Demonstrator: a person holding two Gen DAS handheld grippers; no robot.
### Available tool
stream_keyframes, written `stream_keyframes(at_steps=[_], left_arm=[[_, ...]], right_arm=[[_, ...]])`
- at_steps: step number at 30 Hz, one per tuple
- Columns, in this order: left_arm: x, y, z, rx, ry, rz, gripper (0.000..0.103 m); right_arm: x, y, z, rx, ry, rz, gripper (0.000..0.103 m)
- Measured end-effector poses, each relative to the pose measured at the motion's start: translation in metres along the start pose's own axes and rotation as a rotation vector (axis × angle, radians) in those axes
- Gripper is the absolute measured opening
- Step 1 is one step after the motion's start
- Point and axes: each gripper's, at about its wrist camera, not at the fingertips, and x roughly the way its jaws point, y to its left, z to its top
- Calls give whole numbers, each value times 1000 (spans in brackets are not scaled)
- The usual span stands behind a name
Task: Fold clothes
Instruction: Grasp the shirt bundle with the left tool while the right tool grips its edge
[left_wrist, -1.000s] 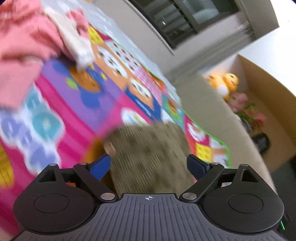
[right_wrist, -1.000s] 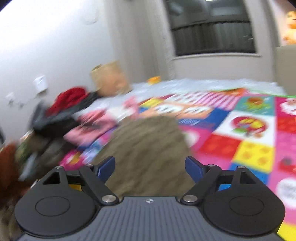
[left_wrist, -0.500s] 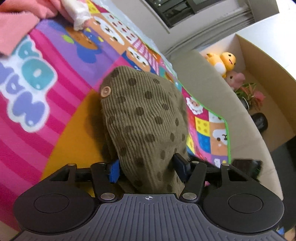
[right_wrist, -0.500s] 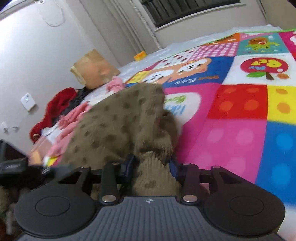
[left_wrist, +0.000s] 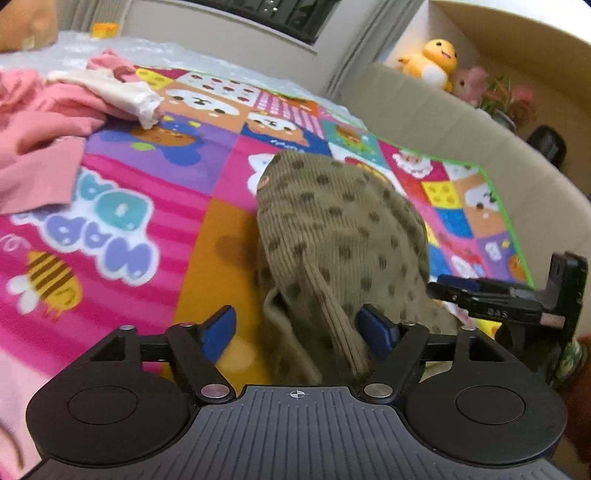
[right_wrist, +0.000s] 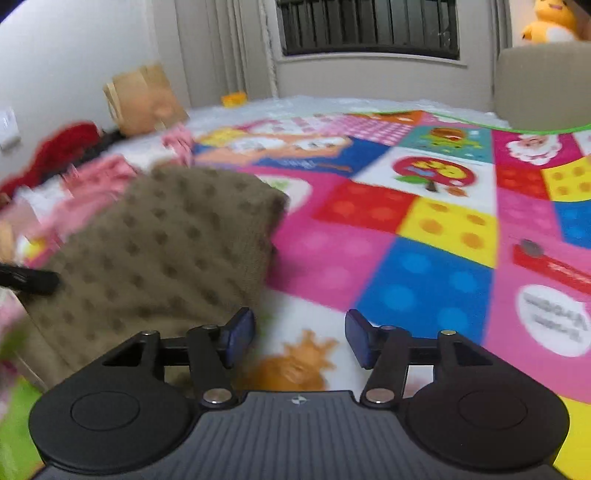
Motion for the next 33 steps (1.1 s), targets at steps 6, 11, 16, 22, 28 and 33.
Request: stream_keyframes(at_steps=[6, 11, 16, 22, 28, 33], left_arm=[[-17, 0, -10, -6, -30, -15, 78], [-26, -3, -18, 9, -46, -10, 63], [-20, -15, -25, 61, -36, 17, 51], [-26, -22, -28, 96, -37, 3, 51], [-31, -26, -27, 93, -63, -51, 50], [-42, -33, -33, 157, -88, -116, 57]], right_arm=[[-18, -5, -11, 39, -23, -46, 57], [-60, 36, -16, -128, -136, 74, 71], [-72, 102, -28, -377, -139, 168, 75], [-47, 134, -39, -514, -114, 122, 72], [-42, 122, -30, -518, -129, 15, 24], [-56, 105, -18, -450, -146, 4, 23]])
